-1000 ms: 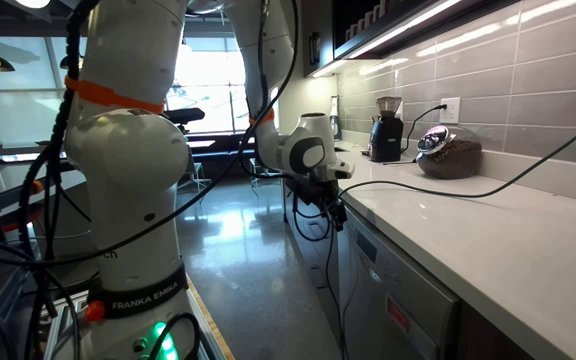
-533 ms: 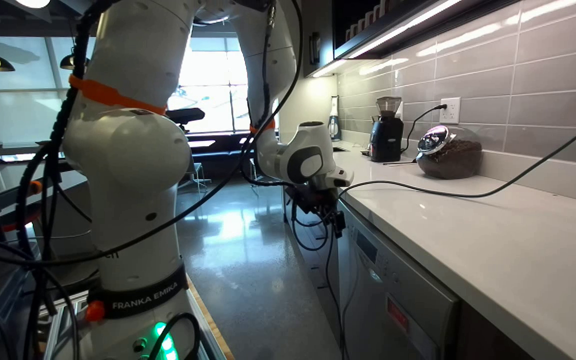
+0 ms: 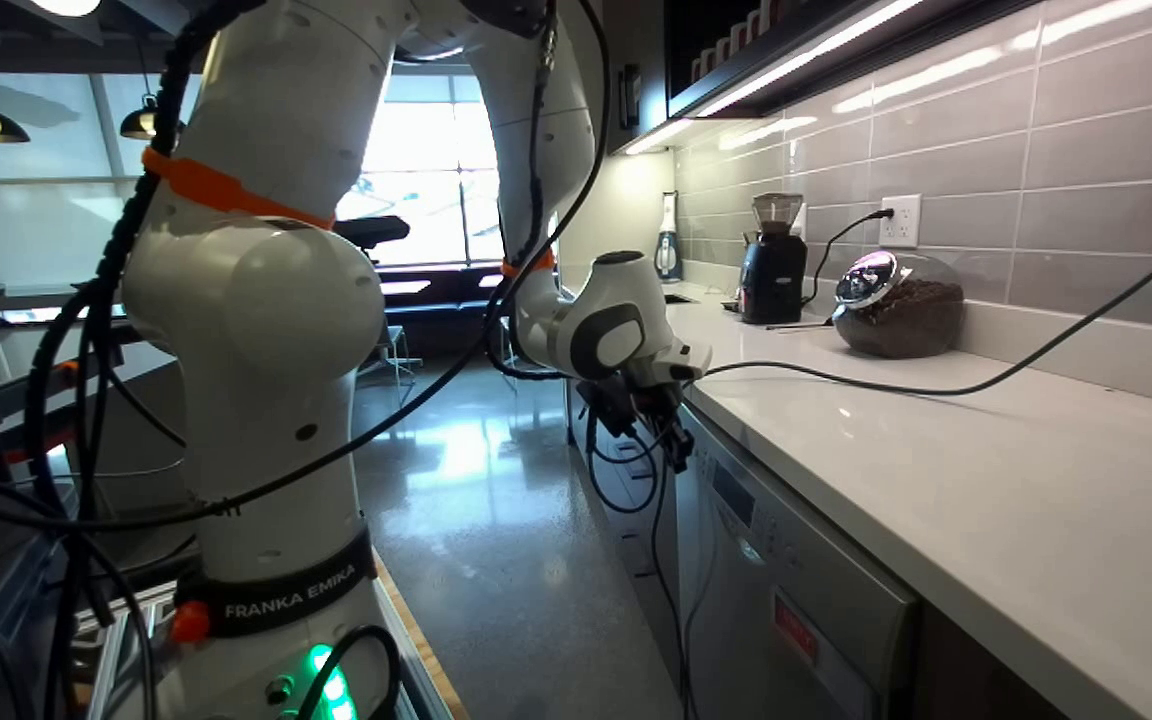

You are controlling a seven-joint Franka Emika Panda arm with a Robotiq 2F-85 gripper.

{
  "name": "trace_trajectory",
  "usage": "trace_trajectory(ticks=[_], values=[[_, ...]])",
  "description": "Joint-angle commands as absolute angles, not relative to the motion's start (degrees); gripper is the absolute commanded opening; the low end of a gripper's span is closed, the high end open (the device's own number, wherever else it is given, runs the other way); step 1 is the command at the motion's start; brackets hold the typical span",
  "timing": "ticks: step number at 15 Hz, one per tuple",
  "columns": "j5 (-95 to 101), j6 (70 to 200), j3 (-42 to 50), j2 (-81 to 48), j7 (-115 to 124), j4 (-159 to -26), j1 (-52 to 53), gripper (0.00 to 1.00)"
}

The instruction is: Press a button on the dishwasher.

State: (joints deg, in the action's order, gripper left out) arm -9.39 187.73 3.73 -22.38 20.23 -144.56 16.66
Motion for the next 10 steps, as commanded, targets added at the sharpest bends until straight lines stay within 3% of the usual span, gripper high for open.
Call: trace_trajectory(ticks=[1,10], values=[[-13.12,190.7,4.88,-24.66,19.52,-144.12,18.92,0.0],[-17.48,192.87,5.5,-25.61,18.61,-143.89,19.53,0.0]])
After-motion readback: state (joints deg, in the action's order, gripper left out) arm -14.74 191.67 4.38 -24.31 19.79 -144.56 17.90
